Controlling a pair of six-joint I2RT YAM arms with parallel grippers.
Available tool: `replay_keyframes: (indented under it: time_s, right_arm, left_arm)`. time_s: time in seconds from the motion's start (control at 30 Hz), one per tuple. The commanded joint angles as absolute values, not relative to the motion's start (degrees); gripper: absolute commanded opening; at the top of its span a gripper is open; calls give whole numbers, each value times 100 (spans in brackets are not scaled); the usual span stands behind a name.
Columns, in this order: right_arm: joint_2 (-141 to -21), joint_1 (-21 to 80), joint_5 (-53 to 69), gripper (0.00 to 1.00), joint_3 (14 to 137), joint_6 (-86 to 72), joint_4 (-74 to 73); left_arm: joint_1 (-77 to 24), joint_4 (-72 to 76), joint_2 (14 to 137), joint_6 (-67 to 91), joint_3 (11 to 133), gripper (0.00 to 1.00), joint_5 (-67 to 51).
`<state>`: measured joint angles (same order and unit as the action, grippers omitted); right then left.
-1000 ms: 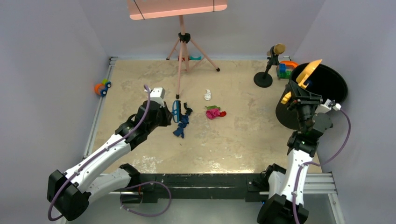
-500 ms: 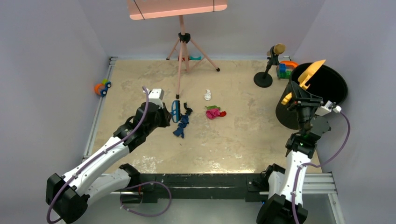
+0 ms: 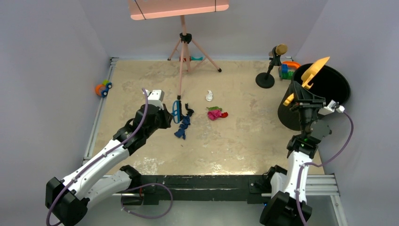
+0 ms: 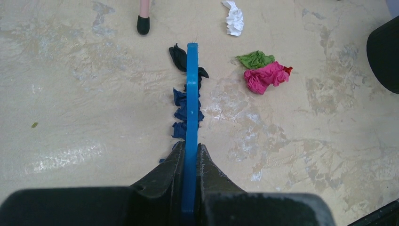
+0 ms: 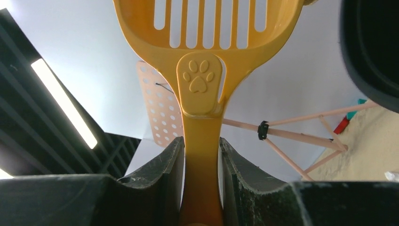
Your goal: Sweep away the paper scraps from the table
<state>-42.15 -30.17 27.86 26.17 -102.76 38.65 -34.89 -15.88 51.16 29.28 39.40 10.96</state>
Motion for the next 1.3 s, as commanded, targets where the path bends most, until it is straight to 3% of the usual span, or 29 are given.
replay_keyframes:
  time_s: [0.0, 0.07, 0.17, 0.43, 0.63, 0.8, 1.27]
  right_arm:
    - [-4198, -3050, 2885, 0, 2309, -10284, 4482]
    - [-4257, -3050, 3172, 0, 2769, -9591, 3824]
    - [-4515, -3042, 3497, 0, 4377, -7814, 1453]
    - [-4789, -2489, 3441, 0, 6258, -4601, -781]
    - [-5148, -310, 2195, 0, 6287, -3414, -1438]
    - [-5525, 767, 1293, 0, 6053, -2842, -1652]
    - [-5274, 1230, 465, 0, 5309, -2260, -1570]
  left_arm:
    - [-3500, -1288, 5060, 2784, 3890, 0, 1174]
    - [-3507, -1252, 5047, 2780, 3862, 0, 1170]
    - [-3504, -1201, 5017, 2749, 3833, 0, 1133]
    - [-3501, -761, 4969, 2698, 3632, 0, 1116]
    - [-3494, -1370, 5693, 2895, 4557, 0, 1236]
    - [-3450, -1803, 6444, 3228, 5479, 0, 1196]
    - [-3416, -1933, 10219, 4408, 8938, 0, -1437]
